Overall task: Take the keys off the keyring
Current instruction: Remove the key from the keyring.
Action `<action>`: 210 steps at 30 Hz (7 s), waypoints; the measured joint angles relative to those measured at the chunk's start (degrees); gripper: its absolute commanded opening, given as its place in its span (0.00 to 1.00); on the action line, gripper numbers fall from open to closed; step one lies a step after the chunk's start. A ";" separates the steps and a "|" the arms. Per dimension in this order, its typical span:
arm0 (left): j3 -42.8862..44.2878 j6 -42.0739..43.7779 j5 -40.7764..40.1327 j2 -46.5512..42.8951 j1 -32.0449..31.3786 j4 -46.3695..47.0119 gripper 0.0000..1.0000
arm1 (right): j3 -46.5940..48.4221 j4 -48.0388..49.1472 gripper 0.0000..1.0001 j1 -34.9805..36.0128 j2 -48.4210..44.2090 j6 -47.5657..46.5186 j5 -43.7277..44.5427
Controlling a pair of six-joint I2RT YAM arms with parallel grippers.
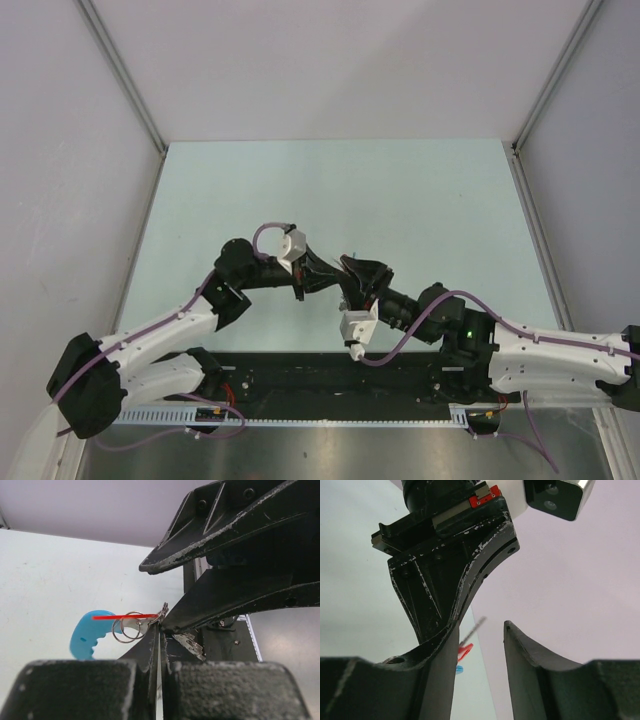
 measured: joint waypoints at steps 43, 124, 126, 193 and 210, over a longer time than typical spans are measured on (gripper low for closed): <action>-2.36 1.16 1.44 -2.23 -0.02 -1.09 0.00 | 15.54 -33.66 0.28 -28.02 1.97 62.14 -38.36; 14.60 15.43 6.67 -6.82 0.00 -28.11 0.38 | 6.49 -5.16 0.00 -35.01 -0.59 61.68 -68.08; 14.60 14.95 7.34 -6.43 -0.02 -29.35 0.37 | 6.49 -4.66 0.00 -35.28 0.07 61.83 -68.41; 13.53 -13.46 -35.76 -13.44 -2.51 -34.10 0.17 | 6.43 0.92 0.00 -14.88 13.94 53.42 -6.95; 14.36 33.33 -16.00 -23.65 -2.64 -44.50 0.51 | 6.38 -15.56 0.00 -31.43 1.49 53.33 -53.31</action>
